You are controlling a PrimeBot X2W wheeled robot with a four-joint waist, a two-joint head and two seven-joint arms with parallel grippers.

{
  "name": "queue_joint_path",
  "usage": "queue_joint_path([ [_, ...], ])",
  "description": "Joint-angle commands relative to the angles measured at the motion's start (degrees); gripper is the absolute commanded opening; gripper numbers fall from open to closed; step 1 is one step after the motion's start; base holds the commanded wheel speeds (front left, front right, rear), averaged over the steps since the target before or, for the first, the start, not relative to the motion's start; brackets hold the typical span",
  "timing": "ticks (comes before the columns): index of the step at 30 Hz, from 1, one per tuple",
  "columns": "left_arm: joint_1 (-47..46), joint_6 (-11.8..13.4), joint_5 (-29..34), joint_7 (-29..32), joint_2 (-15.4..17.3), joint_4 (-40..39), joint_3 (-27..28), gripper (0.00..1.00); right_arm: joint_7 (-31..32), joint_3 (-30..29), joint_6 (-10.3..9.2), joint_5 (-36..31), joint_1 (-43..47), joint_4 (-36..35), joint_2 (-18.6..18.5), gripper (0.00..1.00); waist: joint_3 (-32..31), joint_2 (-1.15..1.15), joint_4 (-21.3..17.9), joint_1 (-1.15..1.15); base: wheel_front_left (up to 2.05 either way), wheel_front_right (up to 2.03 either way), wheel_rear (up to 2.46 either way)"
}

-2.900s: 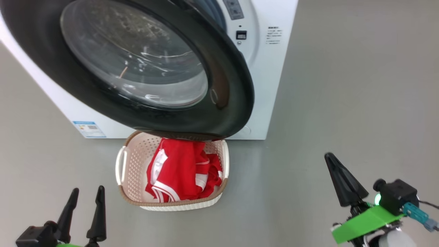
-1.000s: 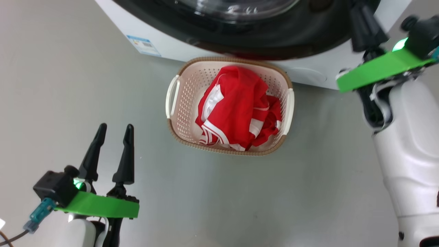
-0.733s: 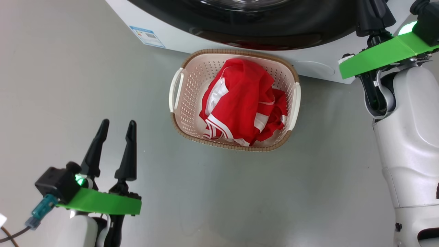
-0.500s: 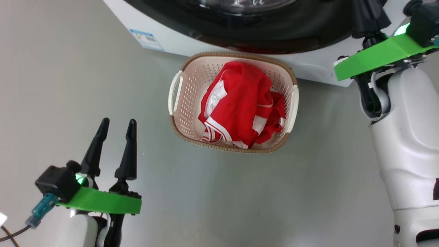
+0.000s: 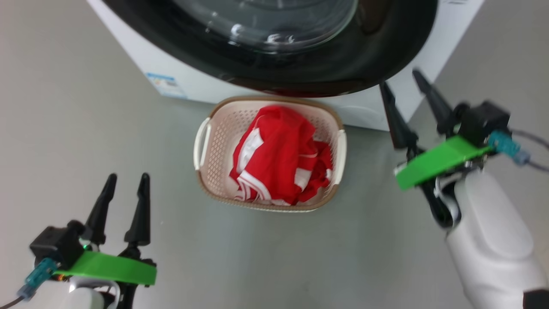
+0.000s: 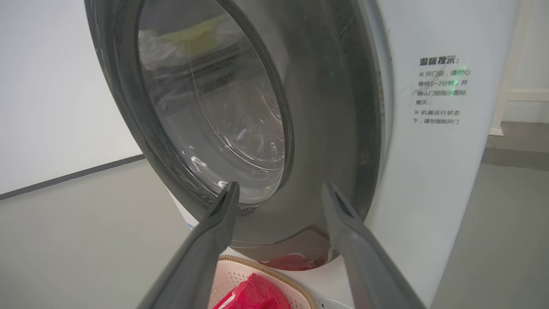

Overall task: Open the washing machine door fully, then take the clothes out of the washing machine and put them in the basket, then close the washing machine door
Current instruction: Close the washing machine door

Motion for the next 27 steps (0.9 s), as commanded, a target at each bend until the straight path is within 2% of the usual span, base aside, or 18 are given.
queue_joint_path([
  [1, 0.30, -0.17, -0.28, -0.54, 2.17, -0.81, 2.51, 1.00, -0.27, 1.32, -0.12, 0.42, 1.99, -1.70, 0.76, 1.00, -2.37, 0.00, -2.43, 0.00, 0.00, 0.00, 0.00],
  [12, 3.38, -0.17, 0.30, -0.54, 4.42, 0.91, 5.18, 1.00, -0.27, 0.66, -0.12, 0.87, 11.90, -3.10, -1.32, 1.00, -6.68, 0.00, -8.08, 0.00, 0.00, 0.00, 0.00],
  [27, 6.91, -0.17, 0.41, -0.54, 5.38, 1.52, 6.82, 1.00, -0.27, -1.10, -0.12, 1.42, 20.34, -6.34, -2.55, 1.00, -10.25, 0.00, -13.63, 0.00, 0.00, 0.00, 0.00],
])
